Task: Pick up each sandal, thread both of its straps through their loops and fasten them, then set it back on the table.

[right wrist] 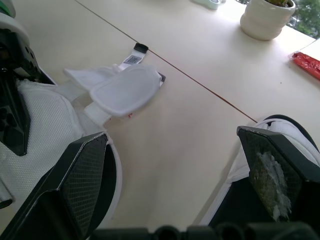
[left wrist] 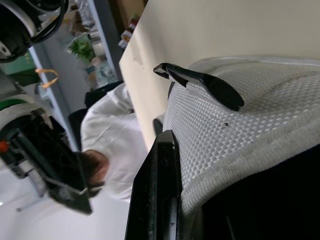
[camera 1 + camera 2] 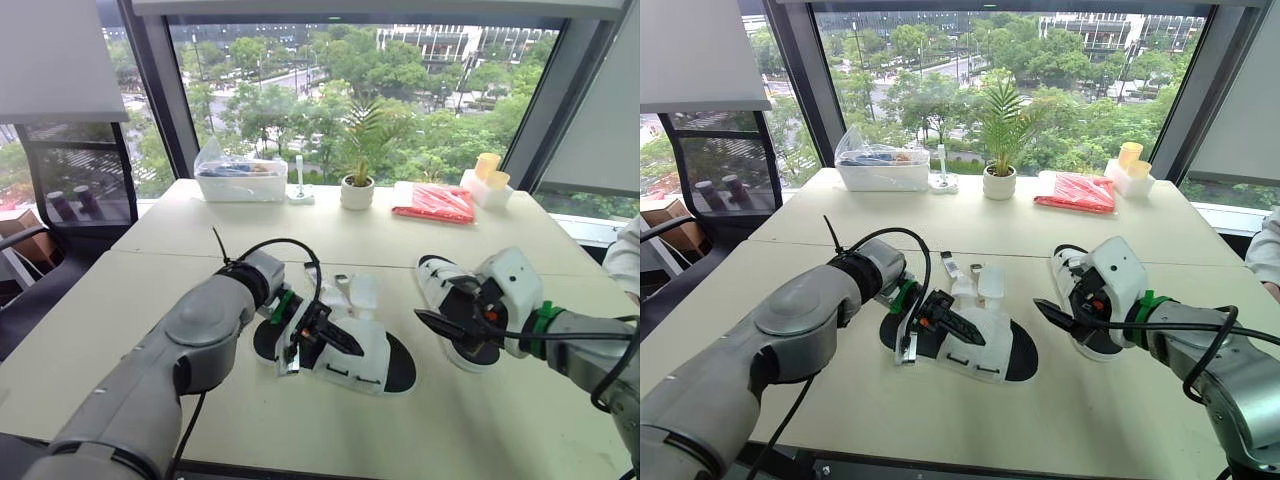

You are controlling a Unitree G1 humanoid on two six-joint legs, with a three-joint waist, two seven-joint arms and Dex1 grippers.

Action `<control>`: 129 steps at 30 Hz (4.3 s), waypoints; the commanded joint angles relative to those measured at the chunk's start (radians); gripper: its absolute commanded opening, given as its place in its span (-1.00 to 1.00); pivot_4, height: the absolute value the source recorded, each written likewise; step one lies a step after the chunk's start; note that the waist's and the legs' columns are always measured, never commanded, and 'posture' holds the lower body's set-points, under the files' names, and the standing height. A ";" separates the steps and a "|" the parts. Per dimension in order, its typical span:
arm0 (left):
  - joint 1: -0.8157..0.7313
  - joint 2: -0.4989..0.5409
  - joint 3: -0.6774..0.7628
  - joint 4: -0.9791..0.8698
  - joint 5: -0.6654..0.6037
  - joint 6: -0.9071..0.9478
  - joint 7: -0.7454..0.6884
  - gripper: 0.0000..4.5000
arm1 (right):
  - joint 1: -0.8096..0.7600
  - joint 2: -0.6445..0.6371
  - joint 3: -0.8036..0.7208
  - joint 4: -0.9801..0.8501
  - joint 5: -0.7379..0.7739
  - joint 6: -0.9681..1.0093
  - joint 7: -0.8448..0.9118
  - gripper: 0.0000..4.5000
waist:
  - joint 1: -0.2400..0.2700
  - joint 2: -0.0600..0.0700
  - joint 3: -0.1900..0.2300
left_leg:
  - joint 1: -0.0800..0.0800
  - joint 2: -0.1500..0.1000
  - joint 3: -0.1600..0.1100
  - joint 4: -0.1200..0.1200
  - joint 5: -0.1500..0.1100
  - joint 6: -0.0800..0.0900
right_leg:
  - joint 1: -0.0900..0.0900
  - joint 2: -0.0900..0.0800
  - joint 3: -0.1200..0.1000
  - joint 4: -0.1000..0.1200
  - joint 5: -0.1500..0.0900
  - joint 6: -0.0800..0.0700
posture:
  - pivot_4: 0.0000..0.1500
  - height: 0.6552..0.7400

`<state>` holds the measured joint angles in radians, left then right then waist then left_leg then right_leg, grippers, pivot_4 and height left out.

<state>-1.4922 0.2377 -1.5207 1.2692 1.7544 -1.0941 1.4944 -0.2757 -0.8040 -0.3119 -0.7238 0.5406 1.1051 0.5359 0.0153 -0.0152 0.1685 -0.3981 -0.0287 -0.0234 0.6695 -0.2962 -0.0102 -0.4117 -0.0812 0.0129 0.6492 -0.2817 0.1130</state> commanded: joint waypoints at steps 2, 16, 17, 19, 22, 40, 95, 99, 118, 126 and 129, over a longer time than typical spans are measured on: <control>-0.022 -0.015 0.005 0.024 -0.041 -0.001 -0.018 -0.96 | -0.003 -0.018 -0.001 -0.037 0.006 -0.020 -0.007 1.00 | 0.000 0.000 0.000 | 0.000 0.000 0.000 0.000 0.000 0.000 | 0.000 0.000 0.000 0.000 0.000 0.000 | 1.00 0.94; 0.025 0.035 0.018 0.045 -0.123 -0.031 -0.200 0.66 | 0.002 -0.016 0.022 -0.046 0.010 -0.018 -0.018 1.00 | 0.000 -0.001 -0.001 | -0.004 0.000 -0.001 0.011 -0.001 0.002 | 0.001 0.000 -0.001 0.002 0.001 0.002 | 1.00 0.94; 0.023 0.048 0.022 0.044 -0.130 -0.034 -0.201 0.87 | 0.002 -0.015 0.025 -0.045 0.009 -0.021 -0.018 1.00 | 0.000 -0.001 -0.001 | -0.004 -0.001 -0.001 0.012 -0.001 0.002 | 0.001 0.000 -0.001 0.002 0.002 0.003 | 1.00 0.94; 0.020 0.080 0.031 0.038 -0.145 -0.044 -0.195 0.99 | 0.003 -0.014 0.030 -0.042 0.008 -0.025 -0.018 1.00 | -0.003 -0.002 -0.001 | -0.004 -0.001 -0.001 0.014 -0.001 0.002 | 0.002 0.000 -0.001 0.002 0.003 0.004 | 1.00 0.94; 0.009 0.148 0.031 0.010 -0.152 -0.086 -0.148 0.99 | 0.004 -0.018 0.049 -0.034 0.000 -0.039 -0.013 1.00 | -0.005 -0.002 -0.001 | -0.003 0.000 -0.001 0.014 -0.002 0.003 | 0.001 0.000 0.000 0.004 0.003 0.004 | 1.00 0.94; 0.164 0.305 1.125 0.362 -1.161 -0.132 -1.660 0.99 | 0.016 -0.027 0.140 0.062 -0.049 -0.171 0.030 1.00 | -0.005 -0.003 -0.002 | -0.009 -0.003 0.003 0.015 0.001 -0.002 | -0.002 -0.001 -0.002 0.002 0.003 0.005 | 1.00 0.94; 0.631 0.221 1.546 -0.832 -2.165 1.811 -2.534 -0.77 | 0.106 0.086 0.441 0.442 -0.297 -0.763 0.313 -0.97 | -0.028 -0.003 -0.002 | -0.008 0.002 -0.003 0.018 -0.001 0.003 | -0.007 0.000 0.002 0.015 0.003 0.005 | 1.00 0.94; 0.630 0.216 1.531 -0.815 -2.153 1.793 -2.534 -0.77 | 0.050 0.102 0.493 0.515 -0.315 -0.813 0.381 -0.97 | -0.028 -0.003 -0.002 | -0.008 0.002 -0.003 0.018 0.000 0.002 | -0.007 0.000 0.002 0.015 0.003 0.005 | 1.00 0.94; 0.572 0.134 1.561 -0.638 -2.160 1.939 -2.418 -0.77 | -0.211 0.217 0.650 0.995 -0.452 -1.039 0.645 -0.97 | -0.037 -0.003 -0.002 | 0.008 0.003 -0.003 0.015 -0.001 0.002 | 0.007 0.001 0.002 0.013 0.003 0.004 | 1.00 0.94; 0.490 0.132 1.622 -0.487 -2.169 2.007 -2.343 0.73 | -0.207 0.213 0.649 0.990 -0.471 -1.043 0.656 -1.00 | -0.037 -0.003 -0.002 | 0.008 0.003 -0.003 0.015 0.000 0.002 | 0.006 0.001 0.002 0.014 0.003 0.004 | 1.00 0.94; 0.452 0.096 1.679 -0.393 -2.184 2.023 -2.275 0.98 | -0.206 0.211 0.647 0.983 -0.474 -1.041 0.656 -1.00 | -0.035 -0.003 -0.002 | 0.008 0.003 -0.003 0.015 -0.001 0.002 | 0.006 0.001 0.002 0.014 0.003 0.004 | 1.00 0.94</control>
<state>-1.0063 0.3500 0.1187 0.8499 -0.4054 0.9165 -0.8104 -0.5101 -0.5963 0.2872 0.2355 0.1212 0.0440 1.1894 -0.0198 -0.0183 0.1663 -0.3901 -0.0254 -0.0262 0.6842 -0.2967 -0.0082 -0.4053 -0.0805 0.0147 0.6630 -0.2784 0.1174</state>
